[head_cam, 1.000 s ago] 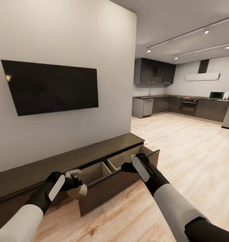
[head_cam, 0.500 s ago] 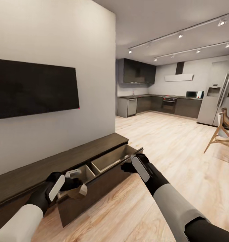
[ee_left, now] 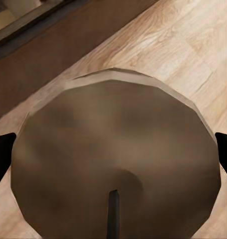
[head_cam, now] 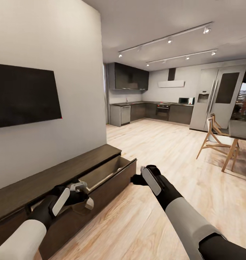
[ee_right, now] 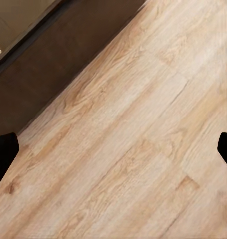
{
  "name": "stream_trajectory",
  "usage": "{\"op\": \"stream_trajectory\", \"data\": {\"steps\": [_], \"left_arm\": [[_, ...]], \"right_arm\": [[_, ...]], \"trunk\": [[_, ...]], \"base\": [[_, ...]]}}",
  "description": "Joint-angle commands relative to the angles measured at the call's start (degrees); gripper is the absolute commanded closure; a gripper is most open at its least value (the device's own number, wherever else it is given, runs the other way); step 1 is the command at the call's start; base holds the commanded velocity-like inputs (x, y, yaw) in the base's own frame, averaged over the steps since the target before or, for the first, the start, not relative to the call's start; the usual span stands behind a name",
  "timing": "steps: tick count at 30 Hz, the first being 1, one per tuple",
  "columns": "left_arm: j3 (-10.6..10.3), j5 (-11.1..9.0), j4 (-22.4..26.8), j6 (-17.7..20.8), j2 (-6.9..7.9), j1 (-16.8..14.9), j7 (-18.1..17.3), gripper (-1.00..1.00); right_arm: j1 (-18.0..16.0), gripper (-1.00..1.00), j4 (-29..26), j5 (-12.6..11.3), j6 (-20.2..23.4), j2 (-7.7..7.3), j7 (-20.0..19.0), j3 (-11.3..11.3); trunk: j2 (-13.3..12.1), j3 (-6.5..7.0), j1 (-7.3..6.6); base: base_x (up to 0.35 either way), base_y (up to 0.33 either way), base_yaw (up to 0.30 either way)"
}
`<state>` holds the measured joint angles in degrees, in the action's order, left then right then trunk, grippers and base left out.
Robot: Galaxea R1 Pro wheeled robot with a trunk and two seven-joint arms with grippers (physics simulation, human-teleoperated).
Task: Place each of the two pumpkins and all three candles from the living room inside a cabinet in the living room (use any cabinet), then make sure every cabinet is closed, and position the cauldron so it is next to a table in the living room.
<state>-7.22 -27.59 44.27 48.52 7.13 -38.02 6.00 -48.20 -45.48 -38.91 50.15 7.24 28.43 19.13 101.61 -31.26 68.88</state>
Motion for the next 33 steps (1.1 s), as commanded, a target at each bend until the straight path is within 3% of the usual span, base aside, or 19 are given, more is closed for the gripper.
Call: {"op": "stream_trajectory", "data": {"steps": [1,16,33], "left_arm": [[-0.2,-0.6,0.1,0.2,0.08,0.0,0.6,1.0],[-0.2,-0.7,0.2,0.2,-0.16,0.0,0.6,1.0],[-0.3,-0.6,0.2,0.2,-0.64,0.0,0.6,1.0]], "right_arm": [[-0.1,-1.0,-0.1,-0.6,0.0,-0.06,0.6,0.1],[-0.1,-1.0,-0.9,-0.3,-0.3,-0.19,0.6,0.3],[-0.1,-1.0,-1.0,-0.4,-0.3,-0.21,0.6,0.4]], "trunk": [[0.0,-0.07,0.01],[0.0,-0.07,0.01],[-6.8,2.98,-3.72]], "base": [[0.195,-0.184,-0.138],[0.17,-0.171,-0.016],[0.002,-0.002,0.0]]}}
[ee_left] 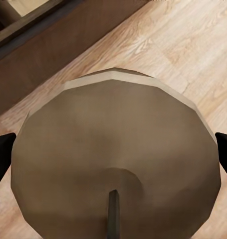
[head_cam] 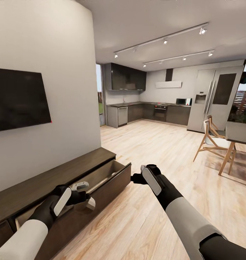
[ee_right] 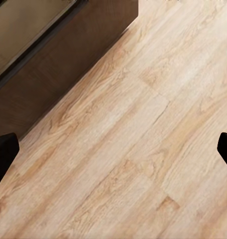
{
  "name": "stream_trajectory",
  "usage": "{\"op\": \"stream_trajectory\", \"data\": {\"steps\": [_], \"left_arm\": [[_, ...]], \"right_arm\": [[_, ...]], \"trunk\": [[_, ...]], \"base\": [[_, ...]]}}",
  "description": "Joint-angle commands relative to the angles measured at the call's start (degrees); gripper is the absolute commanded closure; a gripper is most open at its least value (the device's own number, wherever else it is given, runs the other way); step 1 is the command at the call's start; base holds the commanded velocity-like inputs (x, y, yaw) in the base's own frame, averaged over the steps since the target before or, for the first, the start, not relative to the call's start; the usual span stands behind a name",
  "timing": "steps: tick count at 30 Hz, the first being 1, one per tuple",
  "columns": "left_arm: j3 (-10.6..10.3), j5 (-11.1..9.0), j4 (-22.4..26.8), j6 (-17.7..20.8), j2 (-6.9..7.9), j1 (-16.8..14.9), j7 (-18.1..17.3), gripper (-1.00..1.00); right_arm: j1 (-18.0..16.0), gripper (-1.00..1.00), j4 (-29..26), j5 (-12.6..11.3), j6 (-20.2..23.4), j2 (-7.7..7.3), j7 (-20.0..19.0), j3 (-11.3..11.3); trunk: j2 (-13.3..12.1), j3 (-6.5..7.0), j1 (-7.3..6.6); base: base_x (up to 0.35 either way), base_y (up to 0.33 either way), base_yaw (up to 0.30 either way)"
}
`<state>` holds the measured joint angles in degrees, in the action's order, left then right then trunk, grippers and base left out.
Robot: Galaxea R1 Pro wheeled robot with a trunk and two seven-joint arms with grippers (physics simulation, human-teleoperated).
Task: Place each of the two pumpkins and all three candles from the living room inside a cabinet in the living room (use any cabinet), then make sure every cabinet is closed, and position the cauldron so it is next to a table in the living room.
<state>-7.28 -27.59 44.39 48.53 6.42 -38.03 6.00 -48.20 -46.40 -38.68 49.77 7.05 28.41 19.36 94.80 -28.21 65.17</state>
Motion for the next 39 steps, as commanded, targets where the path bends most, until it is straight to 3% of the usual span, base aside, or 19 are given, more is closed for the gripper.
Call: {"op": "stream_trajectory", "data": {"steps": [1,31,39], "left_arm": [[-0.3,-0.6,0.1,0.1,0.04,0.0,0.6,1.0],[-0.3,-0.6,0.1,0.2,0.03,0.0,0.6,1.0],[-0.2,-0.6,0.9,0.2,0.08,0.0,0.5,1.0]], "right_arm": [[-0.1,-1.0,0.0,-0.6,0.1,-0.02,0.6,0.1],[-0.1,-1.0,-0.1,-0.5,0.1,0.08,0.6,0.2],[-0.1,-1.0,-0.1,-0.5,0.1,0.04,0.6,0.2]], "trunk": [[-0.4,0.11,-0.23],[-12.4,5.5,-6.82],[-12.4,5.5,-6.82]], "base": [[0.0,0.0,0.0],[0.0,0.0,0.0],[0.04,0.0,0.0]]}}
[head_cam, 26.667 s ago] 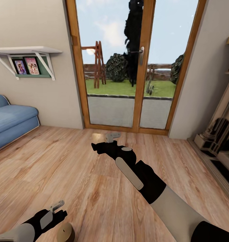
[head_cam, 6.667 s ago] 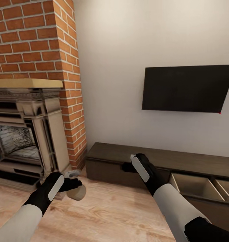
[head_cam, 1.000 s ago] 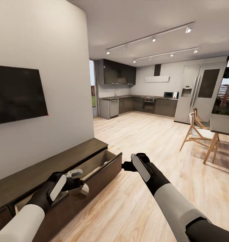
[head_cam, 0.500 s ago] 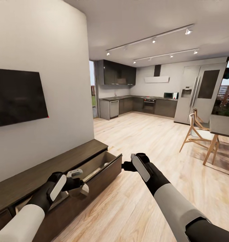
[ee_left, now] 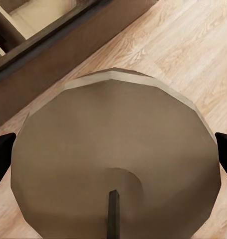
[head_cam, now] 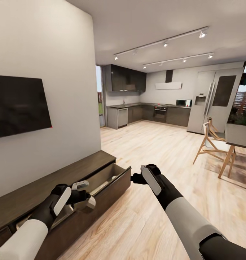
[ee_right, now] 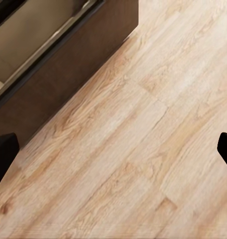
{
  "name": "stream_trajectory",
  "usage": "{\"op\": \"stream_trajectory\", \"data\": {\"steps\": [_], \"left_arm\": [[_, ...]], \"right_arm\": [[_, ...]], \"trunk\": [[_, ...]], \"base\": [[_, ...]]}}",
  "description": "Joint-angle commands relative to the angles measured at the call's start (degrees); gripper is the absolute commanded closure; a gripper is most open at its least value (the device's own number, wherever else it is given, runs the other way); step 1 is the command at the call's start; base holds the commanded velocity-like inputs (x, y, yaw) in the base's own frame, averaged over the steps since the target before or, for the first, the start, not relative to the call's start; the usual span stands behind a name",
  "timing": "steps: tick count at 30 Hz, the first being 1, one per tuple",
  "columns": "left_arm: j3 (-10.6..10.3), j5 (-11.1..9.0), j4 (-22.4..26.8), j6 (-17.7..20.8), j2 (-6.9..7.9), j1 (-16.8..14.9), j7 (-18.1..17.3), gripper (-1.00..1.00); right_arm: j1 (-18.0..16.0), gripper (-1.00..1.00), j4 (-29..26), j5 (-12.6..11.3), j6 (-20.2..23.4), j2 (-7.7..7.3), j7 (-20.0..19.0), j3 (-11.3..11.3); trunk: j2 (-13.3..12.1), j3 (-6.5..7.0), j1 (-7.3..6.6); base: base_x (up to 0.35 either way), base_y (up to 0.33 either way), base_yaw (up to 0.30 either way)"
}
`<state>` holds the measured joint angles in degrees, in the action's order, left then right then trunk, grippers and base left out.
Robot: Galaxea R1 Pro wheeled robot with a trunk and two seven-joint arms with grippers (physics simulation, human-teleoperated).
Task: Place each of the two pumpkins and all three candles from the living room inside a cabinet in the living room (use any cabinet), then make sure every cabinet is closed, and position the cauldron so it is next to a table in the living room.
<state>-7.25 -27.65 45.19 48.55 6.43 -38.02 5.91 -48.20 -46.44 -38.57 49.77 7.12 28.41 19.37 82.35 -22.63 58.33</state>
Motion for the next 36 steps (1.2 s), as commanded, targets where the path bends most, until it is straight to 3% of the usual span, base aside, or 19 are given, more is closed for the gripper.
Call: {"op": "stream_trajectory", "data": {"steps": [1,16,36], "left_arm": [[-0.3,-0.5,0.2,0.1,0.07,0.0,0.6,1.0],[-0.3,-0.6,0.4,0.1,0.07,0.0,0.6,1.0],[-0.3,-0.6,0.4,0.1,0.07,0.0,0.6,1.0]], "right_arm": [[-0.1,-1.0,-0.1,-0.6,0.1,-0.01,0.6,0.1],[-0.1,-1.0,-0.1,-0.1,0.1,-0.06,0.6,0.3],[-0.1,-1.0,-0.1,-0.1,0.1,-0.09,0.7,0.2]], "trunk": [[0.0,-0.07,0.02],[0.0,-0.07,0.02],[0.0,-0.07,0.02]], "base": [[0.242,0.0,0.0],[0.314,-0.093,0.0],[0.272,-0.205,0.0]]}}
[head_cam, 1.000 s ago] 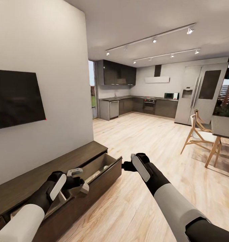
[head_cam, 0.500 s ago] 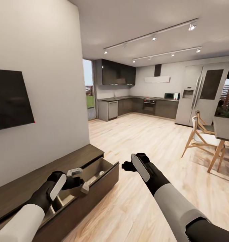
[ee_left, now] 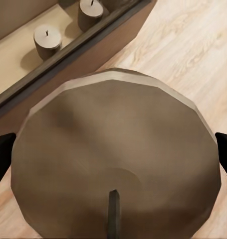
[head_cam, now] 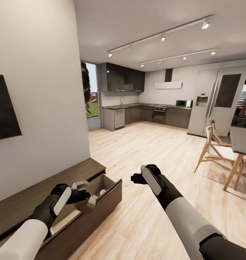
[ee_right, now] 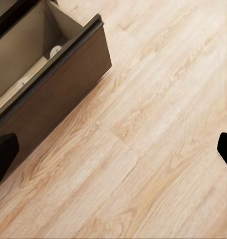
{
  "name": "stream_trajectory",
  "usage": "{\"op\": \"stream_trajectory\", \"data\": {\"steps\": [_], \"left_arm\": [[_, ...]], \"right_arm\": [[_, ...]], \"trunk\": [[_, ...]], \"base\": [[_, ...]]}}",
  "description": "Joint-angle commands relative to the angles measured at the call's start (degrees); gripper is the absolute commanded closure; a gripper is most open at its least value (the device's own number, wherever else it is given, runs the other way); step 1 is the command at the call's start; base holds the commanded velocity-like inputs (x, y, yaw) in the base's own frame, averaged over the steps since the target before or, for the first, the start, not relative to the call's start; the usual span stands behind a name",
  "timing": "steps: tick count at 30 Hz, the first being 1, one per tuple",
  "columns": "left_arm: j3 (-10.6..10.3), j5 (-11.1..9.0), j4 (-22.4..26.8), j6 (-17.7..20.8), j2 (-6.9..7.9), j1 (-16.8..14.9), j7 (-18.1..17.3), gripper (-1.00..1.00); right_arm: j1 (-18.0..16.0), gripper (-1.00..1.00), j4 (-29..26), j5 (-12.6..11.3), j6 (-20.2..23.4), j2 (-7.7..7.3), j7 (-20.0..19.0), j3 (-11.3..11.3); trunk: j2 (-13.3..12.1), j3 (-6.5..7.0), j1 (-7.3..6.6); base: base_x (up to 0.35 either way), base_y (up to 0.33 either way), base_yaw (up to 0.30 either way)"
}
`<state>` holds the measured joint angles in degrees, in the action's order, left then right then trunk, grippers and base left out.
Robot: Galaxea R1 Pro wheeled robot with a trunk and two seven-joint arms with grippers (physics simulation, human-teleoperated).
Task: Place each of the two pumpkins and all three candles from the living room inside a cabinet in the living room (use any cabinet), then make sure every cabinet is closed, and position the cauldron so it is next to a table in the living room.
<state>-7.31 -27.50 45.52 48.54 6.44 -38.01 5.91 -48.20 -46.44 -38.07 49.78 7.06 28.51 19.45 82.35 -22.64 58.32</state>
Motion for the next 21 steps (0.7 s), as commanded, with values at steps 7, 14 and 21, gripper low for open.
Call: {"op": "stream_trajectory", "data": {"steps": [7,14,21], "left_arm": [[-0.2,-0.7,0.1,0.2,0.06,0.0,0.6,1.0],[-0.2,-0.7,0.1,0.2,0.06,0.0,0.6,1.0],[-0.2,-0.7,0.1,0.2,0.06,0.0,0.7,1.0]], "right_arm": [[0.0,-1.0,-0.1,-0.6,0.1,-0.03,0.6,0.2],[0.0,-1.0,-0.1,-0.6,0.1,-0.03,0.6,0.2],[0.0,-1.0,0.0,-0.6,0.1,-0.03,0.7,0.2]], "trunk": [[0.0,-0.07,0.03],[0.0,-0.07,0.03],[0.0,-0.07,0.03]], "base": [[0.262,-0.219,0.015],[0.258,-0.226,0.232],[0.253,-0.23,0.289]]}}
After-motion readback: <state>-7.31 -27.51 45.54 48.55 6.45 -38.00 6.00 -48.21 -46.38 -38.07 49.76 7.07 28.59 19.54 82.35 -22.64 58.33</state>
